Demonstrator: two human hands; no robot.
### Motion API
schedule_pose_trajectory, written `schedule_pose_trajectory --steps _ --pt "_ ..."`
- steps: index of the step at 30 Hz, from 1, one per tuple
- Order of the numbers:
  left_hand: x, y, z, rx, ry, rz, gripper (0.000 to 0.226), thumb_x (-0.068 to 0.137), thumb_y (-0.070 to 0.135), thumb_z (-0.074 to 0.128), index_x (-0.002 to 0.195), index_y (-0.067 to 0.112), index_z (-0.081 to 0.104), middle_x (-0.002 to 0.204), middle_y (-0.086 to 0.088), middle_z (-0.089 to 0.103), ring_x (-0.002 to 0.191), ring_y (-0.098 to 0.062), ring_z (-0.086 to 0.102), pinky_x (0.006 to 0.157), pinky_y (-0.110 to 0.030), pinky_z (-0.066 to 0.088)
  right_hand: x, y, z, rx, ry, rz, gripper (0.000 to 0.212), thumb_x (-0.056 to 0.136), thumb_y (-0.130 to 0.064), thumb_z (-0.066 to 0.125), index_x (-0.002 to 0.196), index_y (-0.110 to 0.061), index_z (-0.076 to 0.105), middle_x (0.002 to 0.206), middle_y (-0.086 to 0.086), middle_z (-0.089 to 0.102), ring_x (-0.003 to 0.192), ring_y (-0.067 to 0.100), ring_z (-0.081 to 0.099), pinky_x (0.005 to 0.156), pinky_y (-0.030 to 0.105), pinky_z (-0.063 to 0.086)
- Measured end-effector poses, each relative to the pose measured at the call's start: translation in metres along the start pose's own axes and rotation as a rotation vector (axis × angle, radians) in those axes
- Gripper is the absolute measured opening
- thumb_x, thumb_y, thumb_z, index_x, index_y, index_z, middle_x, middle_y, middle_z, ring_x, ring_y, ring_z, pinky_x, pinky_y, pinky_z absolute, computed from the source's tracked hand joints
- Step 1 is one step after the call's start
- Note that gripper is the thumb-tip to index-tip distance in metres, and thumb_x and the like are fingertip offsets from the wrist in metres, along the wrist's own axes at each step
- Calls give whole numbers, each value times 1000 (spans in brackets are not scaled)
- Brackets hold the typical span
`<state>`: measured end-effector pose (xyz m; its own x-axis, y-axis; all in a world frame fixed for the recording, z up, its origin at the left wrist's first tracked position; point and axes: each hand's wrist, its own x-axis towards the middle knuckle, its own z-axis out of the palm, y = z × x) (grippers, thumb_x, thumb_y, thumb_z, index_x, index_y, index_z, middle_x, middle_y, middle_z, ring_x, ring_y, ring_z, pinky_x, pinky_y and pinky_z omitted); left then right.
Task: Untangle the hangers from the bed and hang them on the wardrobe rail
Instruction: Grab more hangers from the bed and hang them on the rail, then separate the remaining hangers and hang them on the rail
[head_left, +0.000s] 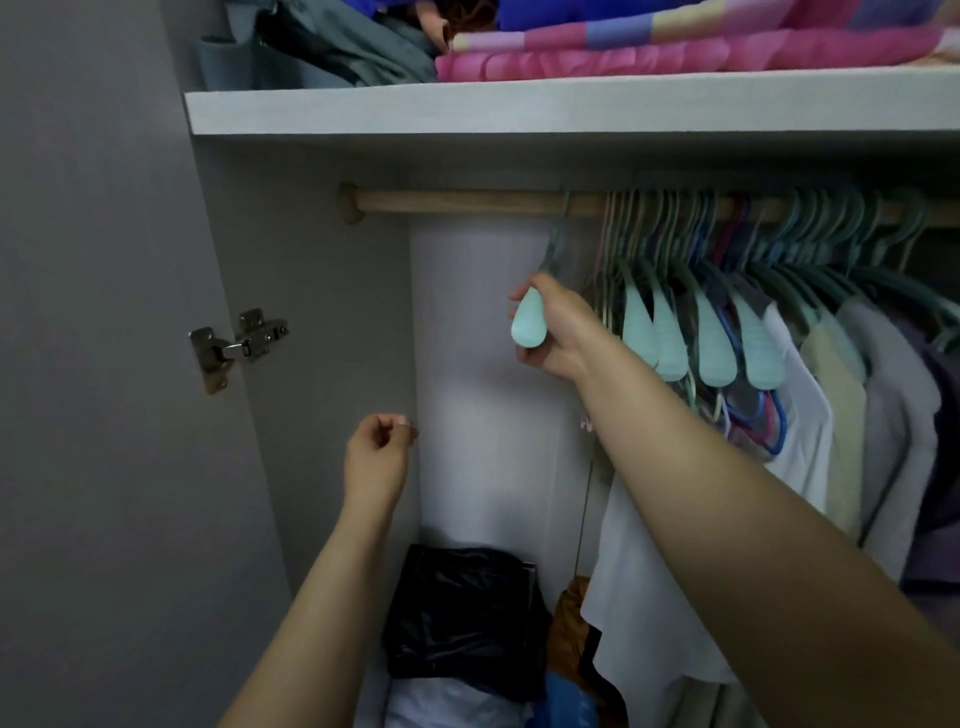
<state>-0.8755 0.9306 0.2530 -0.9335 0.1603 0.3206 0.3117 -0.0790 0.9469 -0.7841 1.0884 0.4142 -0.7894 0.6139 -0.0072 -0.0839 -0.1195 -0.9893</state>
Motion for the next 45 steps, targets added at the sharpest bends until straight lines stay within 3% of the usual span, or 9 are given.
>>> schedule_pose_trajectory --steps 11,13,16,19,23,25,28,38,45 --pt "-30 -1 3 42 -29 -79 14 96 12 52 85 12 60 76 -1 65 71 -13 60 70 -29 44 -4 15 -38 284 154 -56 21 92 -30 54 75 -18 56 70 0 49 56 14 48 46 22 35" --pt "-41 1 3 47 -24 -91 17 96 13 52 81 17 58 76 -1 65 72 -14 60 68 -28 44 -9 27 -41 357 122 -32 9 92 -26 56 91 -16 58 83 1 53 70 16 54 57 27 45" --pt "-68 0 1 58 -6 -120 20 97 11 51 79 16 57 75 -1 63 70 -13 59 67 -27 44 -20 55 -46 393 66 -27 46 93 -24 58 135 -17 41 118 2 48 101 25 56 75 31 52" --pt "-103 -7 -4 87 8 -173 16 98 11 50 84 9 57 75 -4 62 67 -10 57 65 -22 44 -43 99 -48 384 -20 79 65 94 -22 58 149 -17 23 130 -1 41 104 28 59 75 32 54" --pt "-162 -28 -28 145 73 -269 21 97 12 52 76 14 55 72 -3 62 65 -10 56 61 -19 44 -97 176 -38 157 -330 414 23 94 -20 56 116 -14 54 111 3 56 86 23 65 72 31 53" --pt "-197 -45 -51 189 101 -341 24 97 14 52 73 17 55 71 -2 63 67 -13 57 65 -24 45 -128 216 -28 -22 -533 524 10 95 -20 52 104 -18 57 100 4 64 76 19 67 65 27 51" --pt "-260 -67 -103 231 201 -496 22 96 20 52 75 18 58 71 2 65 69 -14 61 71 -30 47 -177 270 -6 -208 -757 619 15 95 -21 54 108 -15 59 96 4 67 72 17 67 60 24 50" --pt "-487 -64 -281 201 744 -759 10 96 14 49 91 12 57 81 -1 66 68 -10 61 62 -22 45 -395 369 90 -481 -1245 769 23 96 -28 53 115 -14 57 101 4 67 78 19 67 69 29 52" --pt "-666 -45 -395 196 841 -953 12 97 18 48 90 12 56 81 -2 66 66 -9 60 60 -23 43 -600 410 153 -688 -1555 736 20 99 -26 47 107 -15 62 100 1 69 79 16 65 71 26 50"
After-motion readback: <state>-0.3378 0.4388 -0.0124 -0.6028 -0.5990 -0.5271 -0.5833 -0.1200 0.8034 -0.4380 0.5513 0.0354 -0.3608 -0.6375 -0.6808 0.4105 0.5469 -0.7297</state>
